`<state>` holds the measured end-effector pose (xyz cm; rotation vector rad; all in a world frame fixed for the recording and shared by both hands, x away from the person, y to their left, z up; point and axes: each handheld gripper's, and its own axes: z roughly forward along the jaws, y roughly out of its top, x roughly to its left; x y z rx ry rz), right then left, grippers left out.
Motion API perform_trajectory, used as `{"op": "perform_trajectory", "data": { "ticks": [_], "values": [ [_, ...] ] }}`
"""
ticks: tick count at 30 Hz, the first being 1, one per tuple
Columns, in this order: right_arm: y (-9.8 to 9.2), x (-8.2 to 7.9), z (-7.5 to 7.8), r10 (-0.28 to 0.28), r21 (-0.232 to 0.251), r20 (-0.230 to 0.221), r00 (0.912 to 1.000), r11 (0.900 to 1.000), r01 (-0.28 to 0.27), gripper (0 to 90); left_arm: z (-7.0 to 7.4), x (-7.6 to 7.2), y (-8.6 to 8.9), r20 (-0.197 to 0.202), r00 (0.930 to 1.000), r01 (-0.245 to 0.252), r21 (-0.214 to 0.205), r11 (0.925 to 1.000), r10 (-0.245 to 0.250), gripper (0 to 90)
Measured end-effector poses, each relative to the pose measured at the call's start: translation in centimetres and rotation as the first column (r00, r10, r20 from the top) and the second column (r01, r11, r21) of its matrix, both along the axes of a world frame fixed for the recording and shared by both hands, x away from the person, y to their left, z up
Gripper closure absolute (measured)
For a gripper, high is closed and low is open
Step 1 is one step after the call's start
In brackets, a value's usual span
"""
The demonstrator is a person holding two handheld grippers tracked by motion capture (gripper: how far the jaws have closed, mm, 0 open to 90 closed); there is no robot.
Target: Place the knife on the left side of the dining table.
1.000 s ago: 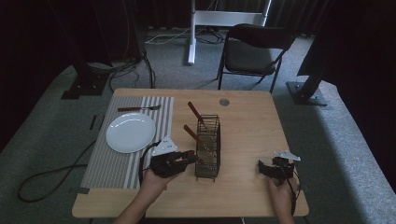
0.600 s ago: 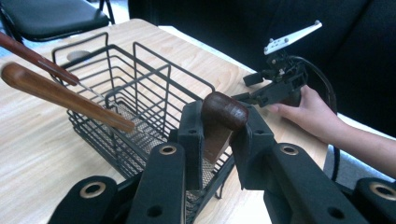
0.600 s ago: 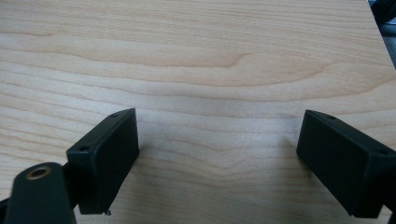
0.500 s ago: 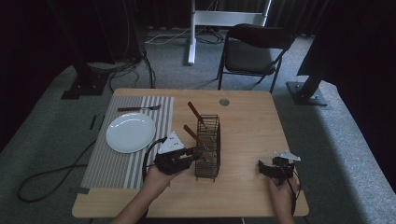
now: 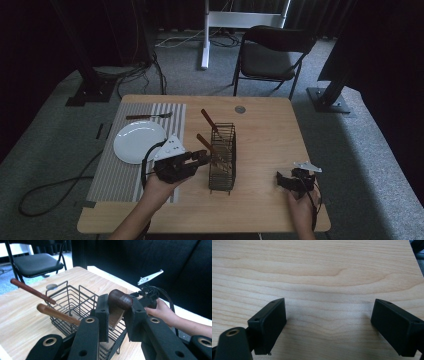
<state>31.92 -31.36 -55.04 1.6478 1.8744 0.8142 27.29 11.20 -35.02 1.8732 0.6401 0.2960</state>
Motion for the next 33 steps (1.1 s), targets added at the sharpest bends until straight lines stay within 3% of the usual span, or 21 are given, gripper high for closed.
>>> {"op": "perform_trajectory", "data": {
  "ticks": [9, 18, 29, 33],
  "values": [
    [0.0, 0.0, 0.0, 0.000, 0.000, 0.000, 1.0000, 1.0000, 0.000, 12.1, 2.4, -0.7, 1.9, 0.032, 0.9991, -0.027, -0.024, 0.9993, 0.027, 75.2],
    [0.0, 0.0, 0.0, 0.000, 0.000, 0.000, 1.0000, 1.0000, 0.000, 12.1, 4.2, -2.0, 4.6, 0.074, 0.9950, -0.067, 0.001, 0.9977, 0.067, 75.2],
    [0.0, 0.0, 0.0, 0.000, 0.000, 0.000, 1.0000, 1.0000, 0.000, 12.1, 2.9, -2.1, 8.5, 0.040, 0.9875, -0.153, 0.012, 0.9881, 0.153, 75.2],
    [0.0, 0.0, 0.0, 0.000, 0.000, 0.000, 1.0000, 1.0000, 0.000, 12.1, 1.5, -1.8, 9.8, 0.006, 0.9808, -0.195, -0.022, 0.9806, 0.195, 75.1]
  ]
}}
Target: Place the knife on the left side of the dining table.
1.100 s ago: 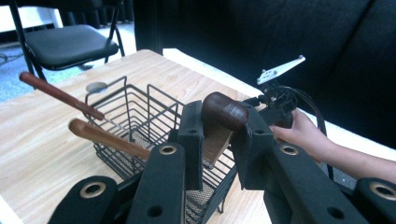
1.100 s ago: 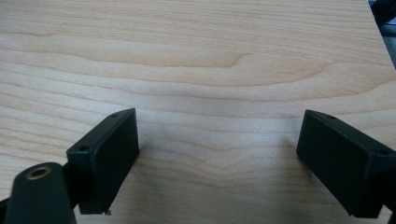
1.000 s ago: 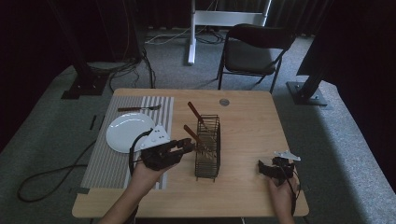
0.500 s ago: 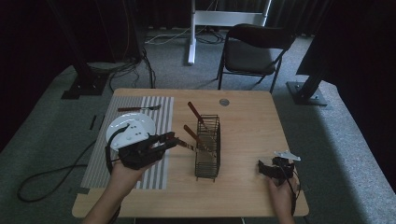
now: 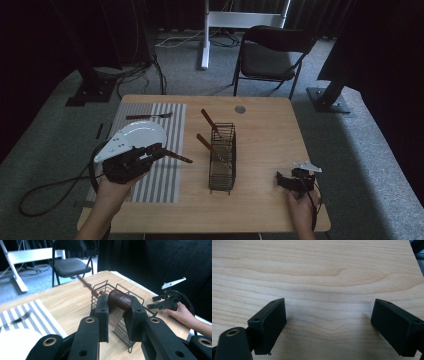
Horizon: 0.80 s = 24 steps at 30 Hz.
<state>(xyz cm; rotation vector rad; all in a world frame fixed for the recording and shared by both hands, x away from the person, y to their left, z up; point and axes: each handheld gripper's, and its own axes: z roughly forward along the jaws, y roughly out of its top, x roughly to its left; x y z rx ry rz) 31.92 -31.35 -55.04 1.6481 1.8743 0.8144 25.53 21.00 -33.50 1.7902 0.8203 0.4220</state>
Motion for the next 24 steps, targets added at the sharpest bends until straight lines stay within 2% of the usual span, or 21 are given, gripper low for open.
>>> {"op": "perform_trajectory", "data": {
  "ticks": [5, 7, 13, 14, 24],
  "values": [
    [0.0, 0.0, 0.0, 0.000, 0.000, 0.000, 1.0000, 1.0000, 0.000, 12.1, -2.1, 0.4, 1.5, -0.037, 0.9983, -0.044, 0.029, 0.9986, 0.045, 75.1],
    [0.0, 0.0, 0.0, 0.000, 0.000, 0.000, 1.0000, 1.0000, 0.000, 12.1, -2.7, 0.5, 2.1, -0.055, 0.9968, -0.056, 0.027, 0.9980, 0.058, 75.1],
    [0.0, 0.0, 0.0, 0.000, 0.000, 0.000, 1.0000, 1.0000, 0.000, 12.1, -4.2, 0.8, 3.5, -0.101, 0.9908, -0.088, 0.037, 0.9954, 0.091, 75.1],
    [0.0, 0.0, 0.0, 0.000, 0.000, 0.000, 1.0000, 1.0000, 0.000, 12.1, -4.9, 0.8, 4.0, -0.121, 0.9876, -0.096, 0.040, 0.9946, 0.100, 75.1],
    [0.0, 0.0, 0.0, 0.000, 0.000, 0.000, 1.0000, 1.0000, 0.000, 12.1, -6.7, 1.4, 4.4, -0.158, 0.9816, -0.100, 0.052, 0.9937, 0.107, 75.1]
  ]
}}
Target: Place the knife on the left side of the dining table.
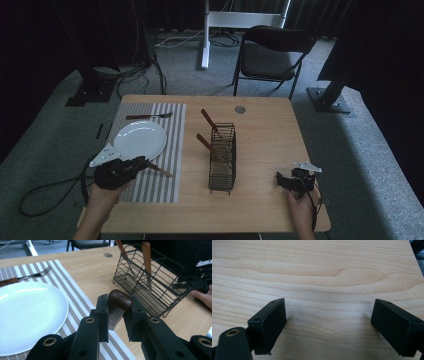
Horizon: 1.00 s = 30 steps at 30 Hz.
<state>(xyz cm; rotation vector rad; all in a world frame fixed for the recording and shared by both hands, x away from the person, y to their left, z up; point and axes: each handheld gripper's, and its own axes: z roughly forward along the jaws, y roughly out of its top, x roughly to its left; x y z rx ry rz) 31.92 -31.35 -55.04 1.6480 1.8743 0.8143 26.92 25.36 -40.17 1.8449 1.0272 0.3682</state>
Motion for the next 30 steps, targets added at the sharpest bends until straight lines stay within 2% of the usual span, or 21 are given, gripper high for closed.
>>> {"op": "perform_trajectory", "data": {
  "ticks": [5, 7, 13, 19, 21, 25, 28, 30],
  "values": [
    [0.0, 0.0, 0.0, 0.000, 0.000, 0.000, 1.0000, 1.0000, 0.000, 12.1, -0.9, 0.5, 0.1, -0.019, 0.9998, 0.001, -0.010, 0.9999, -0.001, 75.1],
    [0.0, 0.0, 0.0, 0.000, 0.000, 0.000, 1.0000, 1.0000, 0.000, 12.1, -1.3, 0.7, 0.2, -0.042, 0.9991, 0.004, -0.012, 0.9999, -0.004, 75.0],
    [0.0, 0.0, 0.0, 0.000, -0.001, -0.001, 1.0000, 1.0000, 0.000, 12.1, -1.8, 0.6, 1.0, -0.058, 0.9982, -0.014, -0.045, 0.9989, 0.012, 74.9],
    [0.0, 0.0, 0.0, 0.000, -0.001, -0.001, 1.0000, 1.0000, 0.000, 12.1, -2.5, 0.5, 2.5, -0.105, 0.9939, -0.042, -0.087, 0.9953, 0.033, 74.4],
    [0.0, 0.0, 0.0, 0.000, -0.001, -0.001, 1.0000, 1.0000, 0.000, 12.1, -3.1, 0.2, 3.3, -0.121, 0.9902, -0.078, -0.070, 0.9945, 0.070, 75.4],
    [0.0, 0.0, 0.0, -0.001, 0.000, -0.001, 1.0000, 1.0000, 0.001, 12.1, -4.4, 0.0, 4.9, -0.172, 0.9811, -0.112, -0.129, 0.9853, 0.089, 76.1],
    [0.0, 0.0, 0.0, -0.002, 0.002, -0.001, 1.0000, 1.0000, 0.002, 12.1, -5.2, -0.1, 5.7, -0.190, 0.9759, -0.138, -0.151, 0.9789, 0.108, 74.4],
    [0.0, 0.0, 0.0, -0.002, 0.001, -0.001, 1.0000, 1.0000, 0.002, 12.1, -5.8, -0.2, 6.2, -0.199, 0.9710, -0.164, -0.151, 0.9749, 0.132, 72.2]
  ]
}}
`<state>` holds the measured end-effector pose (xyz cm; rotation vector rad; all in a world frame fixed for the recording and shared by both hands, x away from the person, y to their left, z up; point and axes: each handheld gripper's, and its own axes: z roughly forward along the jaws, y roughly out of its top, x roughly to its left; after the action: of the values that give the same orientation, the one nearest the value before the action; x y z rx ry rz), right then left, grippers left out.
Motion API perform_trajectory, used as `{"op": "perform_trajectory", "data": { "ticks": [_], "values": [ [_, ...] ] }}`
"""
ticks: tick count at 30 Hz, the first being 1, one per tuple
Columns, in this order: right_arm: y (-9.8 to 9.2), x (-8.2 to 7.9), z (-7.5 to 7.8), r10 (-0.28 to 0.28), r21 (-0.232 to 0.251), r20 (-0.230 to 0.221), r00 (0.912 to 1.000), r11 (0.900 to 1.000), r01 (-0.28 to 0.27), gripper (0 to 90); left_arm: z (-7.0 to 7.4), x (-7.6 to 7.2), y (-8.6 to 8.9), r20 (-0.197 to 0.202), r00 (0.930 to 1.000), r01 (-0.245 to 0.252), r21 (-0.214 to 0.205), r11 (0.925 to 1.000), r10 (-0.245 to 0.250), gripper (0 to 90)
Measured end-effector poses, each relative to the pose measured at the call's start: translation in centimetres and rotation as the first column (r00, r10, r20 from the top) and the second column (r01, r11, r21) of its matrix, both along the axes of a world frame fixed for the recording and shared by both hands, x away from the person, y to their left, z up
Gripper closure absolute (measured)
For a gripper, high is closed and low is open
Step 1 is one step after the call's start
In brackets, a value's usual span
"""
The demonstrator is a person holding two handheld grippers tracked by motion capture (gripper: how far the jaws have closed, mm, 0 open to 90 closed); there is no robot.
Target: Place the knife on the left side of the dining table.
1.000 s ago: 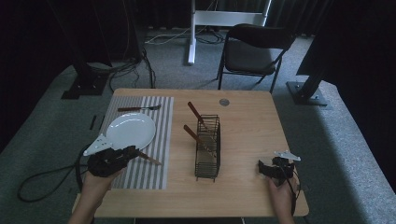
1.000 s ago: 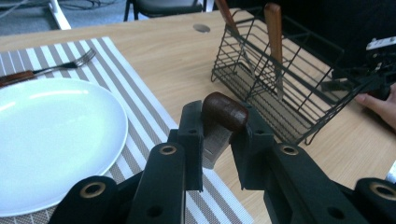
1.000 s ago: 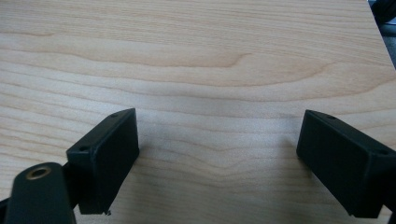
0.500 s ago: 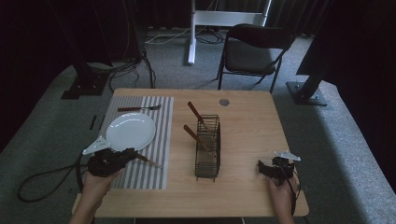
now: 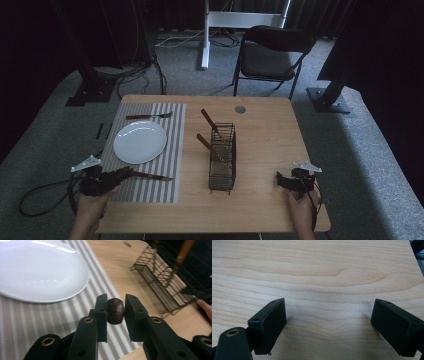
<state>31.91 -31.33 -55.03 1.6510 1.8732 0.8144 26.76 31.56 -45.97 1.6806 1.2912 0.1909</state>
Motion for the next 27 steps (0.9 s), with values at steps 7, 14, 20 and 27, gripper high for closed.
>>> {"op": "perform_trajectory", "data": {
  "ticks": [7, 14, 20, 27],
  "values": [
    [0.0, 0.0, 0.0, 0.000, 0.000, 0.000, 1.0000, 1.0000, 0.000, 12.1, -1.7, 0.1, 1.0, -0.030, 0.9972, -0.069, -0.020, 0.9974, 0.068, 64.8],
    [0.0, 0.0, 0.0, 0.000, 0.000, 0.000, 1.0000, 1.0000, 0.000, 12.1, -3.6, 0.7, 1.5, -0.048, 0.9877, -0.147, 0.033, 0.9885, 0.149, 53.1],
    [0.0, 0.0, 0.0, 0.000, 0.000, 0.000, 1.0000, 1.0000, 0.000, 12.1, -4.6, 1.1, 2.0, -0.068, 0.9789, -0.190, 0.040, 0.9809, 0.193, 47.6],
    [0.0, 0.0, 0.0, 0.000, 0.000, 0.000, 1.0000, 1.0000, 0.000, 12.1, -5.9, 1.8, 2.2, -0.099, 0.9677, -0.225, 0.075, 0.9715, 0.232, 41.3]
  ]
}}
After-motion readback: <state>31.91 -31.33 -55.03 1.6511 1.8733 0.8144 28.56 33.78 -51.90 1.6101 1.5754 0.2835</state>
